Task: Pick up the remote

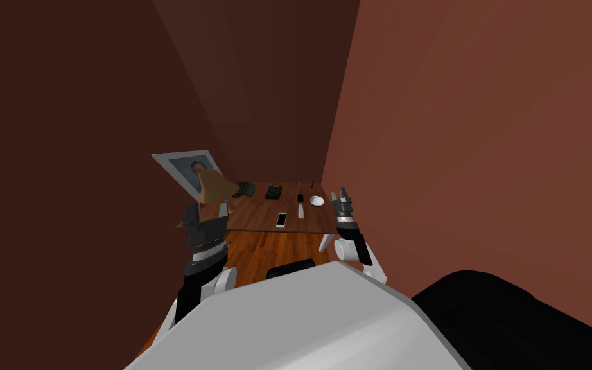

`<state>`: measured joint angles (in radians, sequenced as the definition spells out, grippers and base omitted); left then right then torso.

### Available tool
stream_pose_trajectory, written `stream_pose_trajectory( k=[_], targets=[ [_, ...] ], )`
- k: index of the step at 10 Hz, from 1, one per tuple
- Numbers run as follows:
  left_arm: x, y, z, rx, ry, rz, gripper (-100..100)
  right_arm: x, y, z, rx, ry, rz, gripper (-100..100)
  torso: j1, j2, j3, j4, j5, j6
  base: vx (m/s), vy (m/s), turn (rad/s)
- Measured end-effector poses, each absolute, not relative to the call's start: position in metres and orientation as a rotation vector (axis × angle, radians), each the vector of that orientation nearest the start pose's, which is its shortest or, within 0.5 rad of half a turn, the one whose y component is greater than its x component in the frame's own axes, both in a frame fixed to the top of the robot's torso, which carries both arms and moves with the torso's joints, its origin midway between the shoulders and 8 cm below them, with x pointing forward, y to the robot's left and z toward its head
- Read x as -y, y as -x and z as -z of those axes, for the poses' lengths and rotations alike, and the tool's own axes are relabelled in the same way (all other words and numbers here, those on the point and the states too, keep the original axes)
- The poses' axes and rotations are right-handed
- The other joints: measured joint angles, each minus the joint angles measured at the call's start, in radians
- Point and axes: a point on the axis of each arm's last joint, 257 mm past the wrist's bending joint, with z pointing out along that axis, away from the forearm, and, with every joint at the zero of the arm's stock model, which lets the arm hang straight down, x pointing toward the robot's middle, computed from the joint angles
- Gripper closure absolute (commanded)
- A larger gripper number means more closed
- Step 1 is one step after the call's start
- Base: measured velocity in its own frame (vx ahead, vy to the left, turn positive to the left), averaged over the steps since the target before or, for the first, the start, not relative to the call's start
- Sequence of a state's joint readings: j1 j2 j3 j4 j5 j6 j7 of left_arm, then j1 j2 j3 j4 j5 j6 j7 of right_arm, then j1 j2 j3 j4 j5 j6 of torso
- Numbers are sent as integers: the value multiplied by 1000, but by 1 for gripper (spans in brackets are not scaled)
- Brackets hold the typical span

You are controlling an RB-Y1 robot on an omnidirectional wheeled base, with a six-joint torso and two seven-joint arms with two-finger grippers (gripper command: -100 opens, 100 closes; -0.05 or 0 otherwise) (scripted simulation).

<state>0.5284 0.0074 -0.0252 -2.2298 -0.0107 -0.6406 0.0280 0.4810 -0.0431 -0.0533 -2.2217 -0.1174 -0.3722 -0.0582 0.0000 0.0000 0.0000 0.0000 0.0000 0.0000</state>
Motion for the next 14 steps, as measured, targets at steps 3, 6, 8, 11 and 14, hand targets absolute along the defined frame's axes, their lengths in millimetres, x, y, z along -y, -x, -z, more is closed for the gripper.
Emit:
stream_pose_trajectory(
  k=[3, 6, 8, 11, 14],
  targets=[
    [-270, -328, -19, -573, 606, 1354, 0, 306, -371, 41, -770, -812, -1268, -100, -1, 2, 1, 0, 0, 0, -27, -14, 227],
    [-270, -328, -19, -573, 606, 1354, 0, 302, -369, 70, -916, -734, -1162, -100, -1, 2, 1, 0, 0, 0, -26, 0, 292],
    [-270, -328, -19, -573, 606, 1354, 0, 300, -369, 89, -1000, -677, -1099, -100, 0, 1, 0, 0, 0, 0, -9, 9, 171],
    [-270, -328, -19, -573, 606, 1354, 0, 297, -363, 119, -1135, -578, -998, -100, 0, 0, 0, 0, 0, 0, -10, 18, 285],
    [-270, -328, -19, -573, 606, 1354, 0, 298, -356, 153, -1279, -459, -886, -100, 0, 0, 0, 0, 0, 0, 2, 22, 315]
  ],
)
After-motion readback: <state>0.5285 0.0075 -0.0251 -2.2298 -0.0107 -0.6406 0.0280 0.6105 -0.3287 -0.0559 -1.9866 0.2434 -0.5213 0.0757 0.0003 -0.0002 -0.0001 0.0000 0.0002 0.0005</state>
